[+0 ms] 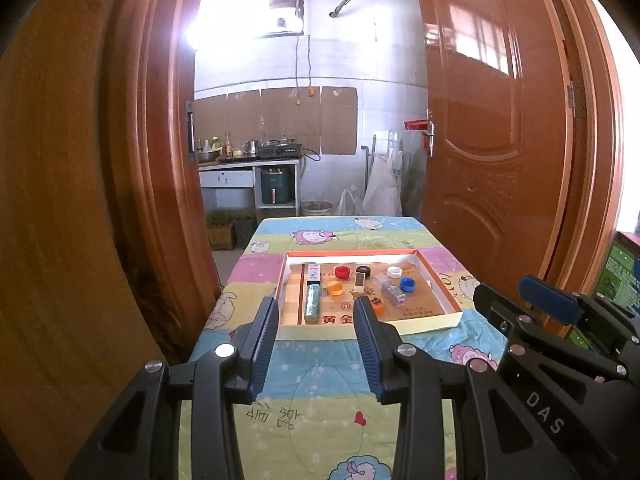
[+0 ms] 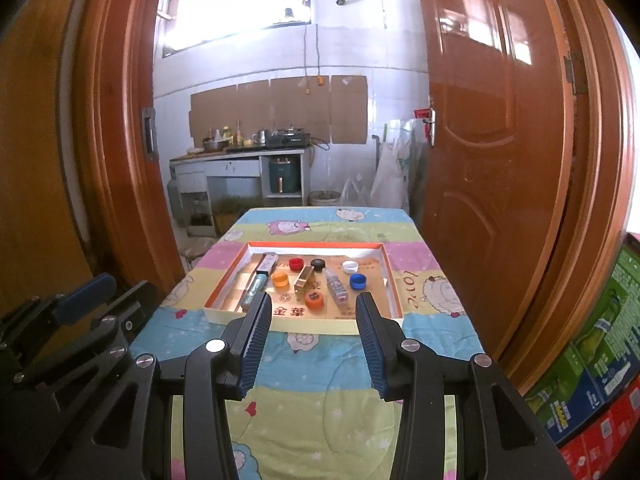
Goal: Organize rigid objects
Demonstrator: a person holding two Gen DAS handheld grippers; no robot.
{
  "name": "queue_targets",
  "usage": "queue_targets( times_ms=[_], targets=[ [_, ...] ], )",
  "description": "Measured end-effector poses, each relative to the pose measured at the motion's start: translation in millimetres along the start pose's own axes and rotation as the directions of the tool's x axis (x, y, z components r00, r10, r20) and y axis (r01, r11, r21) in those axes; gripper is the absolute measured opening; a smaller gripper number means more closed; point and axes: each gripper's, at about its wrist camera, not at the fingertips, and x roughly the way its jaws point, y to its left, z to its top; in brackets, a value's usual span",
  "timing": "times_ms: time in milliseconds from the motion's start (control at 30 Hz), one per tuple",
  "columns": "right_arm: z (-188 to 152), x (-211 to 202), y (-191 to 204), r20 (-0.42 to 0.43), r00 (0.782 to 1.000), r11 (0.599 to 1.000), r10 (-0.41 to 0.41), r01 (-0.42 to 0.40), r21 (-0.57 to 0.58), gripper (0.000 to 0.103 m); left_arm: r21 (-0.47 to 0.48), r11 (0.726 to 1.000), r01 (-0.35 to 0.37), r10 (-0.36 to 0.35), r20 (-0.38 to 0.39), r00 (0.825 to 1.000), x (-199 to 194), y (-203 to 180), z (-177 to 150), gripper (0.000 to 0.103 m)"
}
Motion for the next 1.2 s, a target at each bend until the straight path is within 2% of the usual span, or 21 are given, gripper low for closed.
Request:
queue_targets(
  times_ms=[1200],
  targets=[
    [-0.6,-3.3,1.5,0.005,1.000,1.000,0.009,-0.009,-0.002,0.045,-0.002,1.000,0.000,0.000,-0.001,1.000,-2.6,2.4,-0.3,0.039]
  ],
)
